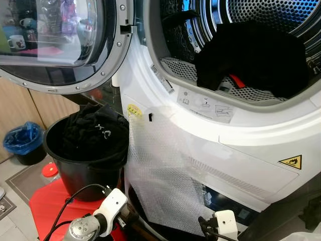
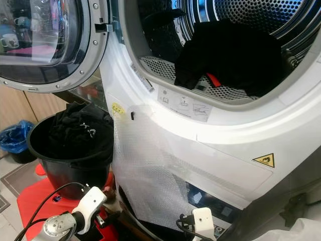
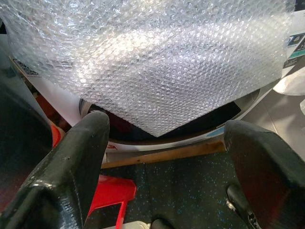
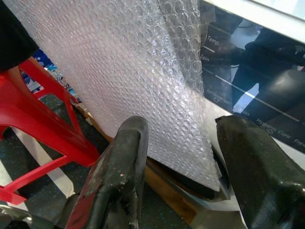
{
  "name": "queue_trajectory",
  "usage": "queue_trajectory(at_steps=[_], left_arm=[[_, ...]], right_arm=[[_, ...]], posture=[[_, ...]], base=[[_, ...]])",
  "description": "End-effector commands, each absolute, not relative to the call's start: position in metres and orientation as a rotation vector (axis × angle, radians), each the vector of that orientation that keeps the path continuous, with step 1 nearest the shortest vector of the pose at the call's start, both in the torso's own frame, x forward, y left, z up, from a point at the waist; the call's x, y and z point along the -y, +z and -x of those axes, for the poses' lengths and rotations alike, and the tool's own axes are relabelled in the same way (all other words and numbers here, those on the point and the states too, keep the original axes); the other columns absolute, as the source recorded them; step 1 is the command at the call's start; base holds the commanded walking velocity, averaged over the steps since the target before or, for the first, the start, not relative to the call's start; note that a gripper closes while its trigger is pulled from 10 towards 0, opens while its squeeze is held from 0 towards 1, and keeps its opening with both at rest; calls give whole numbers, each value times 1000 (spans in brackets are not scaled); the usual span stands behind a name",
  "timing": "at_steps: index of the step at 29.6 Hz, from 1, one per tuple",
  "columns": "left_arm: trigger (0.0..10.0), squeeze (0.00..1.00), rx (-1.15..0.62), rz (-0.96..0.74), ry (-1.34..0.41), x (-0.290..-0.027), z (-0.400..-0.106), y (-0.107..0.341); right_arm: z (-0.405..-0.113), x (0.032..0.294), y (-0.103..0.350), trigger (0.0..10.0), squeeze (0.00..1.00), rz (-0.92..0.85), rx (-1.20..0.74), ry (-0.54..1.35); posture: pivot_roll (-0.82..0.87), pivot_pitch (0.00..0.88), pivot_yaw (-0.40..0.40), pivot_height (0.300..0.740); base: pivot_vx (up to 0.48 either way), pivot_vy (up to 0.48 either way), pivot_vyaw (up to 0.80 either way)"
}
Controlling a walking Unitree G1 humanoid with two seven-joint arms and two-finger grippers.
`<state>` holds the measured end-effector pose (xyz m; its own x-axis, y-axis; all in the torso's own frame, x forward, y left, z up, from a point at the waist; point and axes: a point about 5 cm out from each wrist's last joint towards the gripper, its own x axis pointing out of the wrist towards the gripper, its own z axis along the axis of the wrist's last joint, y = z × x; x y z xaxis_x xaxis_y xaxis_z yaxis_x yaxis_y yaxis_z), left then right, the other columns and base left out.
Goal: Clothes washing
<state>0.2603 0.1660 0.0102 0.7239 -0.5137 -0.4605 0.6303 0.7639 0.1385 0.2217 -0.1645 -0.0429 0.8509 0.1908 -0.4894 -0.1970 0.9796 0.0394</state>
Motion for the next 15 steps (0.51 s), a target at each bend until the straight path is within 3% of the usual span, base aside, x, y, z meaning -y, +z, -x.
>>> queue_trajectory(at_steps=[1,15], left_arm=[[10000,0,-419,-306,-649,-167,-260,9],[10000,0,-449,-319,-612,-177,-253,-1]], right_arm=[[-221,167,-43,10000,0,-7,-511,185],[-224,169,-43,10000,0,-16,-522,186]], posture=[[198,70,-95,740],[203,76,-103,740]], base=[[0,0,0],[0,0,0]])
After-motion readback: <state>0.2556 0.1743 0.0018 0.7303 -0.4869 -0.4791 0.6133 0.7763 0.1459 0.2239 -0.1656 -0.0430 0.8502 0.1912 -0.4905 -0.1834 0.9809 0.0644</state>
